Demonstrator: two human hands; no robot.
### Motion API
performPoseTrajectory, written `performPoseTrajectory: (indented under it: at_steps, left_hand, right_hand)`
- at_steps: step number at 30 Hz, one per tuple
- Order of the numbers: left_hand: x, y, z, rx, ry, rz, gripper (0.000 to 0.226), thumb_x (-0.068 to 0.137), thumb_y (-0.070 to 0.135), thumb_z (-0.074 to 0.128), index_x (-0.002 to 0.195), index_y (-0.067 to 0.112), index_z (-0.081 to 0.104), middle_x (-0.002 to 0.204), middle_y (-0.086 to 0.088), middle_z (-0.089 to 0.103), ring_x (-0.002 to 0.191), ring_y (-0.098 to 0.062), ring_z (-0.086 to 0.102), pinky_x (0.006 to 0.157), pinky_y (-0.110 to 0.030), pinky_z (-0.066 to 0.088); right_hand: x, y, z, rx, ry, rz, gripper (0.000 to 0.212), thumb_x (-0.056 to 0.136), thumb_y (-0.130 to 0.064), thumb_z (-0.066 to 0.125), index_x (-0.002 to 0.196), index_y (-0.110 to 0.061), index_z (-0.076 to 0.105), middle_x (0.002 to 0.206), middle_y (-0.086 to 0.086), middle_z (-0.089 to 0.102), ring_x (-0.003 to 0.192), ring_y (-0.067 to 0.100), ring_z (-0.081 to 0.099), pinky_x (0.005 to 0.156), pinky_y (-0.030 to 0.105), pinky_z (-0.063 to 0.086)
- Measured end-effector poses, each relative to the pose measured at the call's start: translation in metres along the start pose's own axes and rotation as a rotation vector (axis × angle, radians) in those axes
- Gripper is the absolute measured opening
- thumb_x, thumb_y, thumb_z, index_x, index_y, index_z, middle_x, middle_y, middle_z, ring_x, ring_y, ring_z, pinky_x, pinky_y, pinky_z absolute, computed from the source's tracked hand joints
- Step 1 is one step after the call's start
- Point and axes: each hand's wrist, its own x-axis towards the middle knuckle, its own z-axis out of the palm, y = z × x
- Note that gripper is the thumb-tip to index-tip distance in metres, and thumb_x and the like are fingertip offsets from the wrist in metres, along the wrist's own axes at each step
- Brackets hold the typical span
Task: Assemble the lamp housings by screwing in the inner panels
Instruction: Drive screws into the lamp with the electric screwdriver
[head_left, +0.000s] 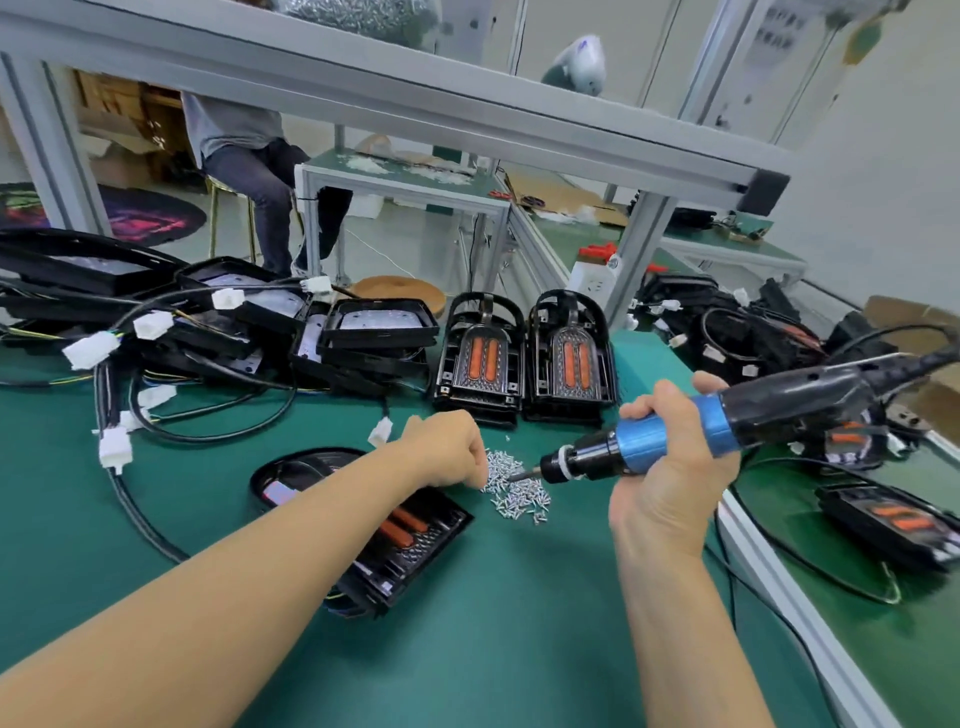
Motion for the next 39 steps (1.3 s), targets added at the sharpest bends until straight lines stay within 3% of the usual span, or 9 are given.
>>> performPoseTrajectory:
  at_steps: [4, 8, 12, 18, 28, 35, 37, 39]
  left_hand:
    - [0.005, 0.000, 0.007, 0.113, -0.052, 0.006, 0.016, 0.075, 0.004, 0.066, 0.077, 0.016, 0.075, 0.093, 0.007, 0.074, 0.098, -0.014, 0.059, 0.107, -0.041, 0.021]
    - [0.009, -0.003, 0.009, 0.186, -0.042, 0.037, 0.006, 0.075, 0.012, 0.075, 0.080, 0.016, 0.075, 0.089, 0.007, 0.073, 0.096, -0.015, 0.060, 0.098, -0.039, 0.023]
    - [0.009, -0.004, 0.009, 0.289, -0.101, 0.096, 0.008, 0.081, 0.011, 0.067, 0.078, 0.018, 0.069, 0.091, 0.006, 0.071, 0.087, -0.016, 0.056, 0.094, -0.039, 0.022]
    - [0.008, -0.006, 0.012, 0.341, -0.083, 0.137, 0.019, 0.083, 0.007, 0.058, 0.069, 0.021, 0.058, 0.078, 0.006, 0.058, 0.078, -0.020, 0.049, 0.089, -0.037, 0.023]
    - [0.007, -0.012, 0.014, 0.229, -0.041, 0.143, 0.015, 0.076, 0.031, 0.076, 0.072, 0.025, 0.063, 0.064, 0.017, 0.056, 0.078, -0.010, 0.052, 0.094, -0.038, 0.027]
    - [0.007, -0.009, 0.016, 0.333, -0.032, 0.228, 0.009, 0.084, 0.018, 0.059, 0.076, 0.019, 0.061, 0.076, 0.005, 0.059, 0.082, -0.021, 0.057, 0.098, -0.038, 0.028]
    - [0.006, -0.010, 0.014, 0.196, -0.025, 0.242, 0.011, 0.082, 0.017, 0.057, 0.072, 0.015, 0.062, 0.072, 0.005, 0.059, 0.071, -0.016, 0.054, 0.086, -0.030, 0.037]
    - [0.003, -0.013, 0.008, -0.142, -0.013, 0.237, 0.012, 0.081, 0.014, 0.061, 0.071, 0.012, 0.067, 0.068, 0.006, 0.065, 0.063, -0.008, 0.054, 0.069, -0.022, 0.045]
  right_hand:
    - [0.001, -0.002, -0.003, -0.085, -0.096, -0.104, 0.029, 0.075, -0.003, 0.066, 0.096, -0.016, 0.051, 0.058, -0.005, 0.055, 0.058, 0.017, 0.053, 0.071, 0.031, 0.047]
    - [0.009, 0.004, -0.010, -0.081, -0.095, -0.110, 0.029, 0.073, -0.007, 0.066, 0.096, -0.018, 0.053, 0.060, -0.007, 0.059, 0.055, 0.014, 0.056, 0.070, 0.031, 0.050]
    - [0.007, 0.007, -0.010, -0.075, -0.095, -0.116, 0.030, 0.073, -0.006, 0.066, 0.096, -0.019, 0.052, 0.059, -0.008, 0.058, 0.056, 0.015, 0.055, 0.079, 0.037, 0.048]
    - [0.008, 0.018, -0.010, -0.066, -0.075, -0.067, 0.029, 0.072, -0.008, 0.067, 0.094, -0.020, 0.053, 0.058, -0.004, 0.057, 0.057, 0.015, 0.055, 0.070, 0.031, 0.049]
    - [0.006, 0.039, -0.024, -0.185, -0.015, -0.025, 0.028, 0.083, 0.002, 0.065, 0.093, -0.022, 0.054, 0.061, 0.002, 0.058, 0.057, 0.014, 0.057, 0.056, 0.020, 0.049]
    - [0.008, 0.029, -0.021, -0.146, -0.033, -0.034, 0.027, 0.084, 0.004, 0.063, 0.095, -0.019, 0.052, 0.060, -0.002, 0.058, 0.058, 0.015, 0.055, 0.064, 0.027, 0.050]
    - [0.008, 0.023, -0.019, -0.112, -0.052, -0.033, 0.027, 0.084, 0.003, 0.063, 0.094, -0.018, 0.051, 0.057, -0.006, 0.057, 0.057, 0.015, 0.054, 0.064, 0.028, 0.049]
    - [0.008, 0.014, -0.017, -0.053, -0.060, -0.031, 0.026, 0.080, -0.002, 0.064, 0.094, -0.019, 0.051, 0.055, -0.006, 0.056, 0.056, 0.014, 0.054, 0.063, 0.026, 0.049]
